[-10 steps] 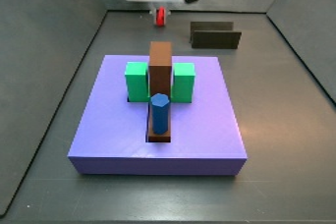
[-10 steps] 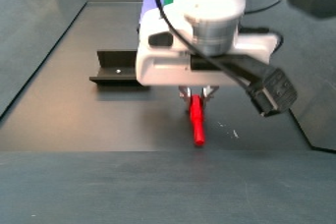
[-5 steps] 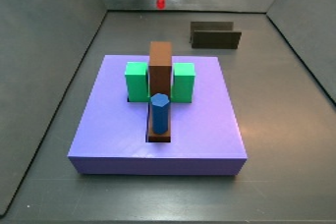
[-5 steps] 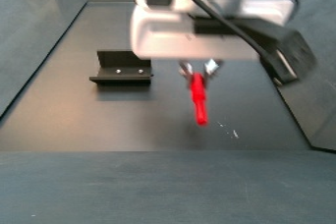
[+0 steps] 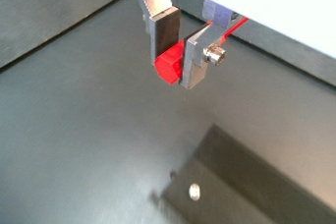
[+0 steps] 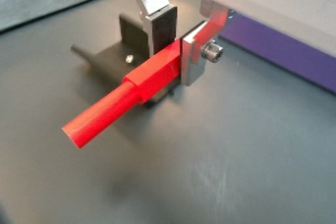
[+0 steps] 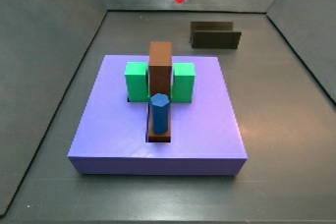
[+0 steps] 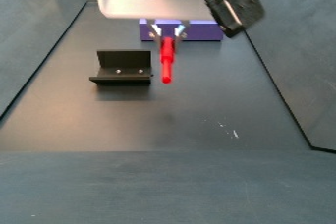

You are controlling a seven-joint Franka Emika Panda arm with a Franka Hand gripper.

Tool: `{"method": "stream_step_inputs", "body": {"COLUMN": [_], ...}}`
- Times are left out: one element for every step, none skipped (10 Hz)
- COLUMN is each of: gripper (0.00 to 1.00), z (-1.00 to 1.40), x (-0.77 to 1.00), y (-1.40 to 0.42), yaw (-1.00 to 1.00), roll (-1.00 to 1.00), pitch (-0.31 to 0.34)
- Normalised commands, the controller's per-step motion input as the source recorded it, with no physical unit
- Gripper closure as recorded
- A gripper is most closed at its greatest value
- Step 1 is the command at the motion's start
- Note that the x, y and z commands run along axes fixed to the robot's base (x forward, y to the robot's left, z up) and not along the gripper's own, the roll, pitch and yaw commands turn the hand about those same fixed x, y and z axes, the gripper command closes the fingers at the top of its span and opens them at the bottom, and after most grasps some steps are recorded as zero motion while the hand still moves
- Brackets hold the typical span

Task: Pick up the red object. Move up. Place the red object on the fixture. Regrasp the red object. Move to above the board. Insert the red object.
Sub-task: Place the red object on the fixture.

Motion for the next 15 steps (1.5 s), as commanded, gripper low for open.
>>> {"method": "stream_step_inputs", "body": {"gripper": [1.0,1.0,1.0,1.0,1.0,1.0,1.0,1.0,1.0,1.0,1.0,1.0,1.0,1.0,1.0], "z": [0.04,0.0,0.13,0.34,0.28,0.2,0.09,0.0,-0.13,-0.13,-0.11,-0.07,-0.13,-0.27,-0.27], "x": [0.79,0.66,0.7,0.62,0.52,0.49,0.45,0.27,0.06,0.03,0.1,0.07,0.1,0.19,0.2], "y": [-0.46,-0.25,-0.07,0.0,0.0,0.0,-0.01,-0.16,-0.2,-0.2,-0.2,-0.19,-0.22,-0.13,-0.01], "yaw": [0.0,-0.02,-0.19,-0.26,-0.27,-0.26,-0.15,0.0,0.28,0.43,0.51,0.51,0.5,0.32,0.18], "roll": [-0.23,-0.49,-0.71,-0.93,-1.0,-1.0,-1.0,-0.95,-0.85,-0.88,-0.86,-0.88,-0.84,-0.7,-0.31], "pitch": [0.0,-0.149,-0.126,-0.197,-0.154,-0.074,-0.054,-0.083,-0.029,-0.054,0.0,0.0,0.0,-0.086,-0.177]}}
